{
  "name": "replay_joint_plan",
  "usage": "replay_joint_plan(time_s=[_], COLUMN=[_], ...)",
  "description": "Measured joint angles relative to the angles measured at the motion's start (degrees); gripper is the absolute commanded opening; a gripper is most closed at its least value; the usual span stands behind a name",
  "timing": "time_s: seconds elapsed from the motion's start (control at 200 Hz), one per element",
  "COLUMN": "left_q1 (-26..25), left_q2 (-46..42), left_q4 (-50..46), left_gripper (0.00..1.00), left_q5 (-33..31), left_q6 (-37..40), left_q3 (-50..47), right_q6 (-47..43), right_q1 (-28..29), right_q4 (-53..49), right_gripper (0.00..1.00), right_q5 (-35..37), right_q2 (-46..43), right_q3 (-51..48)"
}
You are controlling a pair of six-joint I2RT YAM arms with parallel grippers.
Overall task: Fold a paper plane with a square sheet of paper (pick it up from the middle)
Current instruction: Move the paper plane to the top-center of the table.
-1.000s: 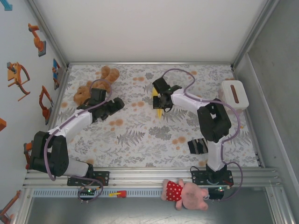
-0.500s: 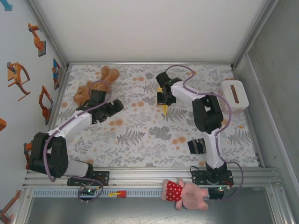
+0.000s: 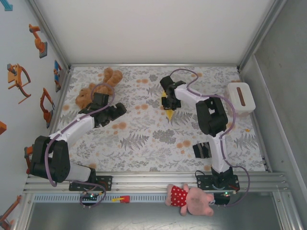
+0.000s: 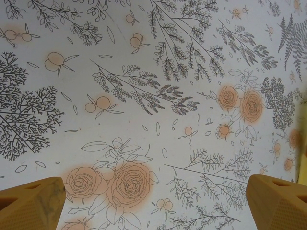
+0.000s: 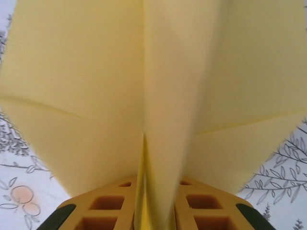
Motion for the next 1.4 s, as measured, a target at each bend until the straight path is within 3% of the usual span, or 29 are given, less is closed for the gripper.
replay_joint_plan(time_s=[0.436,1.067,1.247,1.402], left_q1=[0.0,0.0,0.4,1.2], left_q2=[0.8,0.1,-4.8,-8.7], left_q4=[0.0,-1.8,-1.9,0.1], left_gripper=[0.96,0.96,0.96,0.96], left_q5=[0.0,-1.3,-6.3,-10.7], left_q6=[0.0,0.0,0.4,2.2], left_q3=[0.0,0.2,2.6,4.1], right_q6=[0.2,0.2,0.2,-0.3], right_q1=[0.1,-1.2,-1.6,-2.3], right_q4=[0.3,1.4,0.3,2.7], right_gripper=[0.37,0.37,0.37,0.43], right_q5=[2.3,6.1,6.6,8.0], right_q2=[1.3,5.2,1.4,-9.4], right_q3=[1.7,8.0,7.8,3.2])
